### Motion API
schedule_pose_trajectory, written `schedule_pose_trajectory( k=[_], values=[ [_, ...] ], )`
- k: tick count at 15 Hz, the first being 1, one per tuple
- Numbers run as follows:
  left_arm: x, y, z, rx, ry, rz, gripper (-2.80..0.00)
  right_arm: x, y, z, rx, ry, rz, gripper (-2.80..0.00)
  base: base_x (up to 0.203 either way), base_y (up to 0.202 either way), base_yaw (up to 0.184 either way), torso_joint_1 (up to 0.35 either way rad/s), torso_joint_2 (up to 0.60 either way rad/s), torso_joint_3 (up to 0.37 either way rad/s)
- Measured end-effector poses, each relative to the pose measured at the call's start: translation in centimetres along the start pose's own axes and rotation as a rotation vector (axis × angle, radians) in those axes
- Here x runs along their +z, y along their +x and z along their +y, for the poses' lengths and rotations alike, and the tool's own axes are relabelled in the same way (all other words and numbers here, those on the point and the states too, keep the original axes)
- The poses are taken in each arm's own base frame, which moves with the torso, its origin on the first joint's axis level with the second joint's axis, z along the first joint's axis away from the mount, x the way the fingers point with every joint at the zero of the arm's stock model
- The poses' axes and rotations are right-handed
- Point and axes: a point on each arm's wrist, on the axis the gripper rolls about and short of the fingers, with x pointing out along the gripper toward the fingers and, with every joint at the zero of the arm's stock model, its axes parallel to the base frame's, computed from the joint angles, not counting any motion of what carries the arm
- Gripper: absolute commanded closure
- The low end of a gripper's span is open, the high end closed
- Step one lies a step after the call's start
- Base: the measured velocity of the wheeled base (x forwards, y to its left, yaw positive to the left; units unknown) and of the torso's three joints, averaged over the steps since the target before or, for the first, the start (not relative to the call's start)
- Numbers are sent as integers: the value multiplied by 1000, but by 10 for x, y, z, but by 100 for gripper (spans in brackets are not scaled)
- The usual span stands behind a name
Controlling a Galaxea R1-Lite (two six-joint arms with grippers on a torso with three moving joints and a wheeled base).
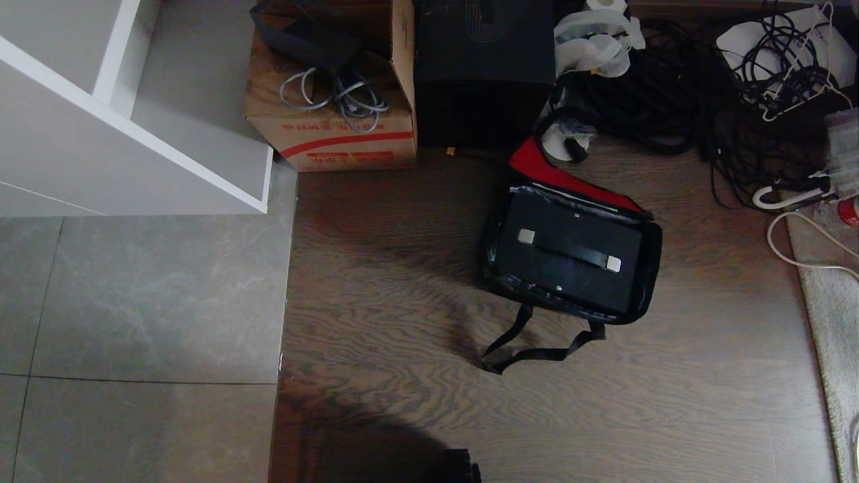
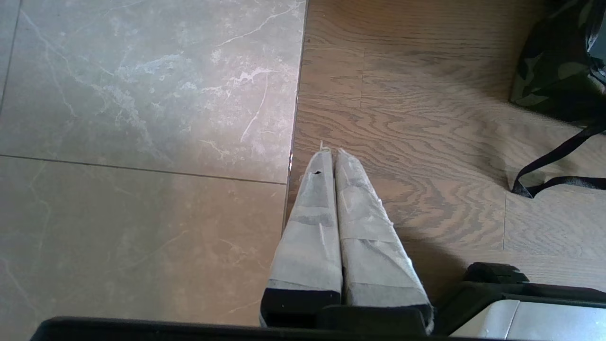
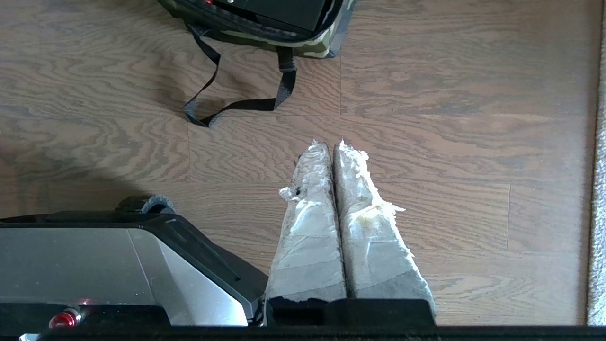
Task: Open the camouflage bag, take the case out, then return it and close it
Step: Grip the handle
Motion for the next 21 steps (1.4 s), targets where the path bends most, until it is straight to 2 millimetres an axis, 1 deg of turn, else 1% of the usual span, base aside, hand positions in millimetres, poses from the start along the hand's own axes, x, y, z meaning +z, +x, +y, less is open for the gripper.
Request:
schedule_pose_trajectory(
  k=[21],
  values=[
    [0,0,0,0,0,0,0,0,0,0,-1,1,1,0,0,0,0,0,0,0]
  ],
)
